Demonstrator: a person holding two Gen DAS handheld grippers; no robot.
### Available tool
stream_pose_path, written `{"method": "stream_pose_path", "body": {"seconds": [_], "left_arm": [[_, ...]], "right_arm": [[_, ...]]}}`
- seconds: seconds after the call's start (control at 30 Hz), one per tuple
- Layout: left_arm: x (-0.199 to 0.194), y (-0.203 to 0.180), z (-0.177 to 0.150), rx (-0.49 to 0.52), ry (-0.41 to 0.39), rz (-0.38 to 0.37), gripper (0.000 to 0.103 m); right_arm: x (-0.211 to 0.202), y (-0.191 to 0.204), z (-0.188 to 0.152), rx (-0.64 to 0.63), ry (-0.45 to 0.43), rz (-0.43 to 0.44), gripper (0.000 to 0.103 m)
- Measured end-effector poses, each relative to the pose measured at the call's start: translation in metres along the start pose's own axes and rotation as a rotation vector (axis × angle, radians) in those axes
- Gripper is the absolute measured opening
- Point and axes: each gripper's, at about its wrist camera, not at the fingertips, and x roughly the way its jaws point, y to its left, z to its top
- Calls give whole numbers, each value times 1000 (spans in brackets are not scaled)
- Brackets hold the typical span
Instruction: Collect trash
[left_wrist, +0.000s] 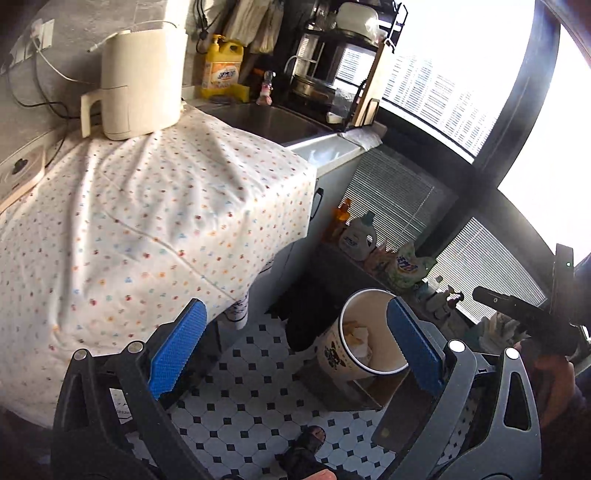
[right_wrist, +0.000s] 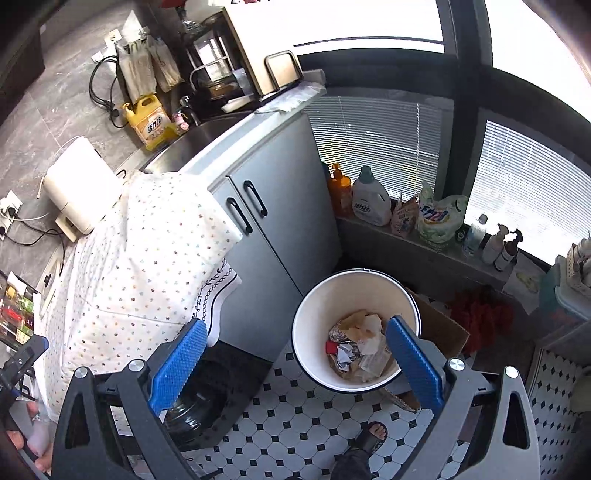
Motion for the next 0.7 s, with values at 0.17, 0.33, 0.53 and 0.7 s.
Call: {"method": "stream_pose_path", "body": {"seconds": [0.17, 0.33, 0.53, 0.7], "left_arm": [[-55, 37, -7, -25, -65, 39, 97], [-99, 59, -16, -37, -120, 52, 97], [-147, 61, -31, 9, -182, 59, 97], [-187, 64, -40, 6, -238, 79, 97]], "right_arm": [[-24, 41, -16, -27, -32, 15, 95], [-49, 78, -37, -71, -51, 39, 95], [-83, 111, -59, -109, -90, 62, 95], [-117, 138, -73, -151, -131, 81, 95]]}}
